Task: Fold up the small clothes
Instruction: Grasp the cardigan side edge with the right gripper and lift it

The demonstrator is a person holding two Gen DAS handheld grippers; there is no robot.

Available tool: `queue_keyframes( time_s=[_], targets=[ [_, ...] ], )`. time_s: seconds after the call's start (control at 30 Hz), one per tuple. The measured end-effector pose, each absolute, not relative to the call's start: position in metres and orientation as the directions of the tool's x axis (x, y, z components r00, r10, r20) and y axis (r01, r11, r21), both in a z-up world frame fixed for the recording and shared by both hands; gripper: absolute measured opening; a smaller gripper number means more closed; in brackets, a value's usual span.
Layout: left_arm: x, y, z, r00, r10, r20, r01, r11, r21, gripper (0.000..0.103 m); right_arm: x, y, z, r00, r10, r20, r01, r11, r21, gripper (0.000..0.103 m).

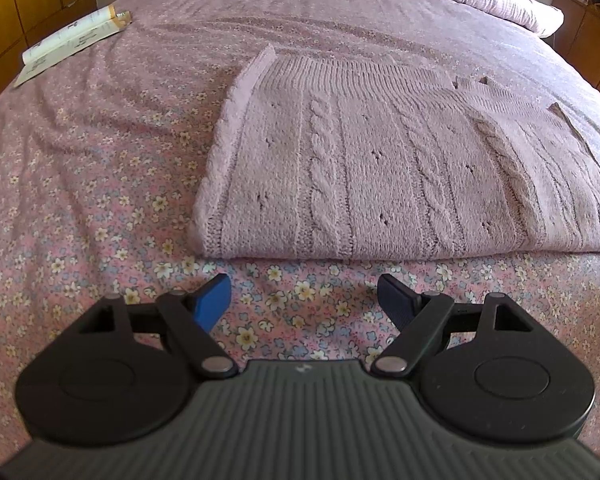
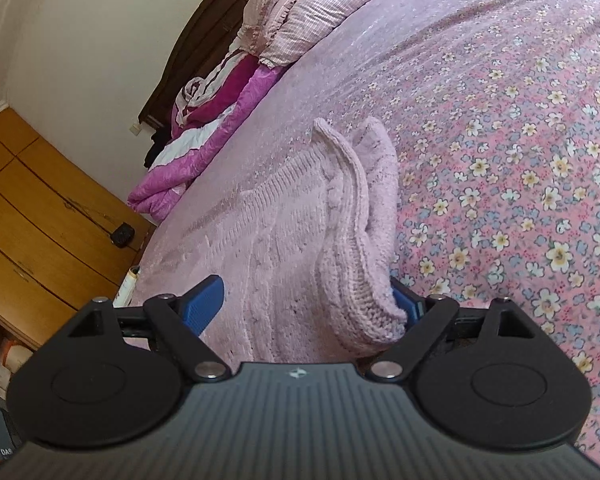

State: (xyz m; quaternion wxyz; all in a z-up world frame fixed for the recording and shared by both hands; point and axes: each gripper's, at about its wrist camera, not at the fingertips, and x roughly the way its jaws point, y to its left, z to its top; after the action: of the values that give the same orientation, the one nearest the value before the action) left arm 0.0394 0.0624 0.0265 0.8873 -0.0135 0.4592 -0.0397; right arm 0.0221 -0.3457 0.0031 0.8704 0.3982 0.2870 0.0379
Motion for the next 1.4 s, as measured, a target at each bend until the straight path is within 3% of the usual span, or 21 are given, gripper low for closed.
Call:
queue_keyframes(
  time_s=[0.1, 0.23, 0.33, 1.17, 1.4],
  targets=[
    [0.040, 0.062, 0.026, 0.575, -0.082, -0.814, 0.059, 0.997, -0.059, 0.082, 0.023, -0.347, 0.003, 0.838, 0.285, -0.465, 0.173, 0.669, 0.723, 0.084],
    [0.040, 0.062, 0.025, 0.574, -0.080, -0.815, 0.060, 0.997, -0.055, 0.082, 0.022, -0.354, 0.001, 0.839, 0.276, -0.469, 0.195, 0.652, 0.733, 0.051],
    [0.040, 0.062, 0.025, 0.572, -0.078, -0.817, 0.063, 0.997, -0.051, 0.082, 0.020, -0.359, -0.005, 0.839, 0.264, -0.477, 0.219, 0.638, 0.738, 0.042],
    [0.039, 0.058, 0.024, 0.571, -0.059, -0.819, 0.075, 0.997, -0.020, 0.081, 0.023, -0.368, -0.017, 0.845, 0.281, -0.455, 0.229, 0.579, 0.783, 0.044],
    [0.039, 0.058, 0.025, 0.569, -0.061, -0.820, 0.080, 0.997, -0.019, 0.081, 0.023, -0.364, -0.015, 0.843, 0.263, -0.468, 0.228, 0.614, 0.756, 0.036]
  ],
)
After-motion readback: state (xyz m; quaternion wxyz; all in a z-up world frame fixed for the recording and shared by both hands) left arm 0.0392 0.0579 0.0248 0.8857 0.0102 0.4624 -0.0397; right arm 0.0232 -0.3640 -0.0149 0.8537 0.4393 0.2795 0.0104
